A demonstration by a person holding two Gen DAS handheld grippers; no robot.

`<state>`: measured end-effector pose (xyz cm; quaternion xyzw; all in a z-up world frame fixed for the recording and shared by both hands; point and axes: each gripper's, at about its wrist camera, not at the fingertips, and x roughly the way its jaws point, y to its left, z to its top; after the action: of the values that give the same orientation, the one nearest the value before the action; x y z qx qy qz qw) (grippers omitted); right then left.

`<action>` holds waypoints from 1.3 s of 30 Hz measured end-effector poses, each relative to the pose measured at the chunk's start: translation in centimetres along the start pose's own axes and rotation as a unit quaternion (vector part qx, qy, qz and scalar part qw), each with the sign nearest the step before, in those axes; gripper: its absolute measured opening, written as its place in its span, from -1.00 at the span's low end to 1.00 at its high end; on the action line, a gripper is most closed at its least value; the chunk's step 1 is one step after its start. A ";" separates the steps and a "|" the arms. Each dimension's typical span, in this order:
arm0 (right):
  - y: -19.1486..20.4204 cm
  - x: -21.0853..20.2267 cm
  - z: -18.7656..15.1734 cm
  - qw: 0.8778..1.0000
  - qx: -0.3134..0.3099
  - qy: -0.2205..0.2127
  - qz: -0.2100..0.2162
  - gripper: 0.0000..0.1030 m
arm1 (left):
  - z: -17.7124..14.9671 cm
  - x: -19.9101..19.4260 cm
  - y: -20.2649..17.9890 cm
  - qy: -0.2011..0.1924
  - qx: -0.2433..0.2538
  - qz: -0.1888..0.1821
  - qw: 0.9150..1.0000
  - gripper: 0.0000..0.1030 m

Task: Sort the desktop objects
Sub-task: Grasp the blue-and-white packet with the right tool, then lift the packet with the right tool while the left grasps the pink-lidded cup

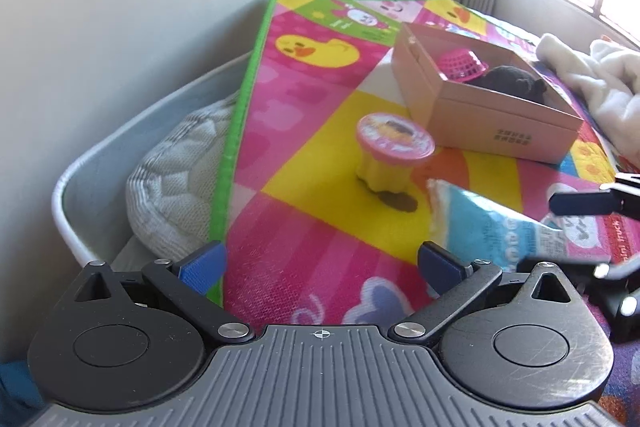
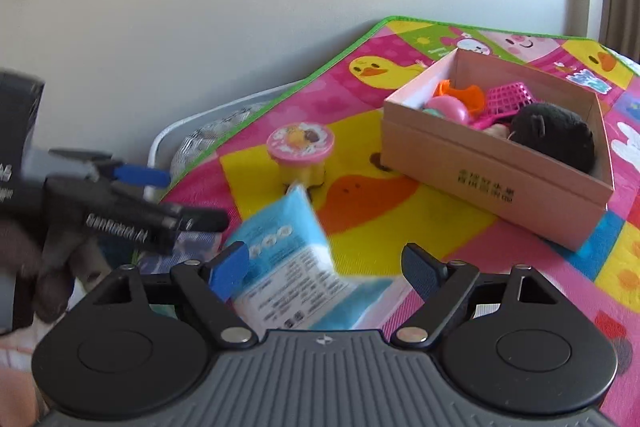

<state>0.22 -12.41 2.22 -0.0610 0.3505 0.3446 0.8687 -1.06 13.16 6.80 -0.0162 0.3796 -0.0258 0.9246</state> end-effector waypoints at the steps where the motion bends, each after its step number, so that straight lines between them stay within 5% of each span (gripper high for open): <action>1: 0.3 0.1 -0.1 1.000 -0.004 0.001 0.001 0.66 | 0.1 -0.1 -0.3 -0.002 0.004 0.000 1.000 1.00; 7: 1.1 0.6 -1.9 0.995 -0.049 -0.014 -0.089 0.70 | 1.2 0.7 -1.8 -0.019 0.023 0.009 1.000 1.00; 10: -0.6 0.0 -2.9 0.989 -0.018 -0.017 -0.144 0.72 | 2.5 2.1 -3.0 -0.033 0.041 0.012 0.999 1.00; 14: -3.0 0.3 -4.3 0.985 0.053 0.004 -0.162 1.00 | 4.3 4.8 -4.8 -0.041 0.063 0.011 0.997 1.00; 17: -3.1 0.5 -4.3 0.986 0.052 0.007 -0.160 1.00 | 5.0 6.5 -5.5 -0.040 0.066 0.022 0.997 1.00; 18: -3.1 0.6 -4.3 0.986 0.050 0.010 -0.161 1.00 | 5.0 6.7 -5.5 -0.041 0.063 0.025 0.997 0.94; 21: -3.4 0.6 -4.3 0.986 0.051 0.013 -0.159 1.00 | 4.6 6.8 -5.2 -0.034 0.051 0.021 0.998 0.19; 24: -3.3 1.1 -4.1 0.986 0.051 0.016 -0.159 1.00 | 3.7 6.4 -4.7 -0.035 0.042 0.025 0.998 -0.08; 32: -3.6 1.2 -3.4 0.986 0.070 0.035 -0.146 1.00 | -0.4 2.2 -5.8 -0.023 0.049 -0.008 0.999 -0.07; 39: -3.0 0.6 -3.1 0.985 0.063 0.037 -0.153 1.00 | -0.7 1.6 -6.3 -0.016 0.048 -0.015 0.999 0.10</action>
<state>0.68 -15.38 -0.93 -0.0715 0.3897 0.1820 0.8999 -0.62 6.81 5.53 0.0219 0.3625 -0.0570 0.9300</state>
